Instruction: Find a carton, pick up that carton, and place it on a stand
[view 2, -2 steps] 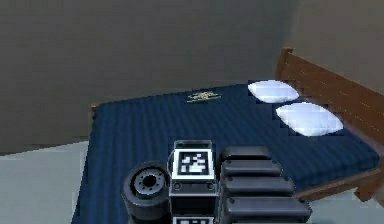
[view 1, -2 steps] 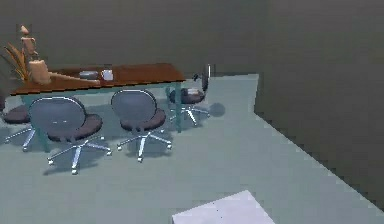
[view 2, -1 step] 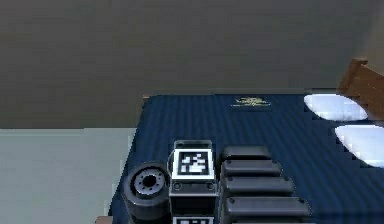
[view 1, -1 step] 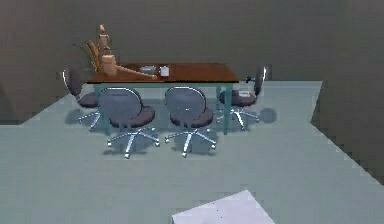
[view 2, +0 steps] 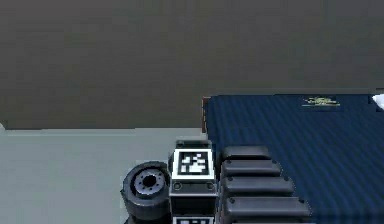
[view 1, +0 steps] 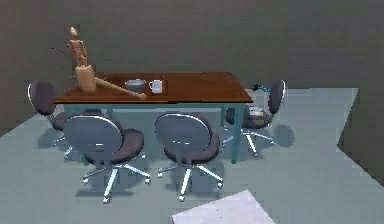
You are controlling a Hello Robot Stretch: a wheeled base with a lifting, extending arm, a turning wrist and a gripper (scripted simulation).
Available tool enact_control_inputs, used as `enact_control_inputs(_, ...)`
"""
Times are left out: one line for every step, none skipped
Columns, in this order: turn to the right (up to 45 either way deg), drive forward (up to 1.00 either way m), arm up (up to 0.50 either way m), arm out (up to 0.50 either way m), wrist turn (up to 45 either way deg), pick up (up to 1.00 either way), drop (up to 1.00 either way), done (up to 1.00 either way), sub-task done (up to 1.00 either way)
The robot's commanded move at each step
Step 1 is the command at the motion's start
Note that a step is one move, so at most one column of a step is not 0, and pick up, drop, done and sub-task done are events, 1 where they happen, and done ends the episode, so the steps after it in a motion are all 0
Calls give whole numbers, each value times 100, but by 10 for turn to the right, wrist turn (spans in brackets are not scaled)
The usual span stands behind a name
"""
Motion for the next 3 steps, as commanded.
enact_control_inputs(390,0,0,0,0,0,0,0,0)
enact_control_inputs(0,100,0,0,0,0,0,0,0)
enact_control_inputs(0,80,0,0,0,0,0,0,0)
